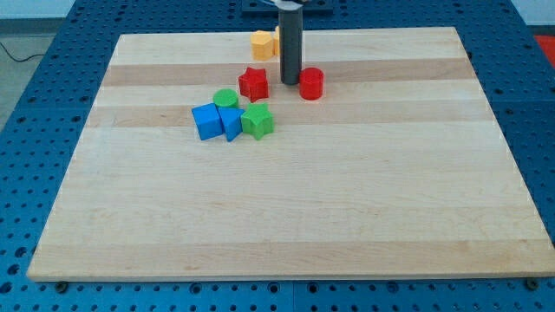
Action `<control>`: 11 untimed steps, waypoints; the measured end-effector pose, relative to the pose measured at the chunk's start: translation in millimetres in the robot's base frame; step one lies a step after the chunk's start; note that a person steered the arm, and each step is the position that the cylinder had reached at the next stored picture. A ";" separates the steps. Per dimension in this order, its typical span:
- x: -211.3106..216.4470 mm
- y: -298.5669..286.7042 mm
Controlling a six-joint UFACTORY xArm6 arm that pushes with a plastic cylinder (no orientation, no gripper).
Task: Move the red circle to the right center of the board
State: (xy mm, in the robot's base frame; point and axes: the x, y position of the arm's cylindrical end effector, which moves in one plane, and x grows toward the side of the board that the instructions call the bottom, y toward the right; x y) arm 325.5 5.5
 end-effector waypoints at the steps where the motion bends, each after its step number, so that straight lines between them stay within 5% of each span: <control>1: 5.4 -5.3; 2: 5.4 -9.7; 7: 30.2 147.8; 8: 25.8 139.5; 11: -27.7 -63.6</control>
